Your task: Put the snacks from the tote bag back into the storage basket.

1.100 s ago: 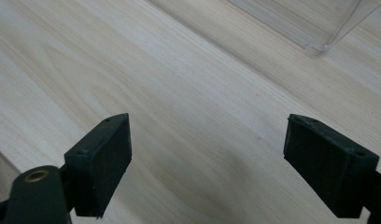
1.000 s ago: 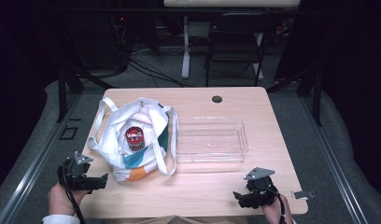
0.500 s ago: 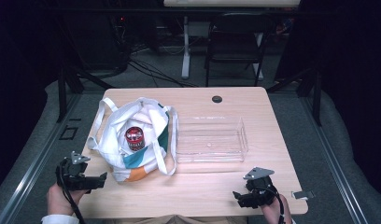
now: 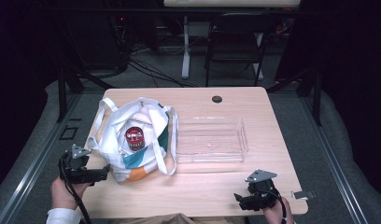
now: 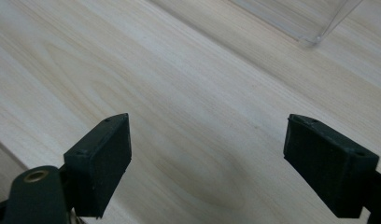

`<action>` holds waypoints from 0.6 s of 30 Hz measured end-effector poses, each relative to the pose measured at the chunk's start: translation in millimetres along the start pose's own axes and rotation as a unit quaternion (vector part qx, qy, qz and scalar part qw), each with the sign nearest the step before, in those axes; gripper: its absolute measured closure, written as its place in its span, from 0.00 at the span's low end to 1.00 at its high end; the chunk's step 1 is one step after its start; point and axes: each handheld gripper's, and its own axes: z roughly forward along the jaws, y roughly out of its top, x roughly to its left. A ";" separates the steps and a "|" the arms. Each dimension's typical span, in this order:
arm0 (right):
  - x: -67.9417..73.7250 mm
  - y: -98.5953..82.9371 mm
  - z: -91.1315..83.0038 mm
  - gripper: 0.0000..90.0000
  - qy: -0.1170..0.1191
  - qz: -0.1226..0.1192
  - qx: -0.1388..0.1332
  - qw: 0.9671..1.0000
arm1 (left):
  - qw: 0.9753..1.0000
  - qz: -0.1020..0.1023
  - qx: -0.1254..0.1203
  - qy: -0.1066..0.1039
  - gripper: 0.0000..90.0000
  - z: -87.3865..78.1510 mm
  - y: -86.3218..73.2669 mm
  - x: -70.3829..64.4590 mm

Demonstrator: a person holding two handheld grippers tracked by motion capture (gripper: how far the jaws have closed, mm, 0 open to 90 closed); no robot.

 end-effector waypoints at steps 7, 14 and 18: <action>0.8 -1.9 -0.7 0.16 -0.004 0.008 0.003 1.000 | 1.000 0.013 -0.011 -0.009 0.00 1.1 19.8 -9.6; 0.8 -3.1 -1.5 0.16 -0.008 0.004 0.003 1.000 | 0.998 0.033 -0.043 0.024 0.00 -8.6 53.8 -21.5; 0.5 -3.5 -1.7 0.16 -0.009 0.003 0.005 1.000 | 0.998 0.032 -0.054 0.015 0.00 -7.9 71.4 -22.9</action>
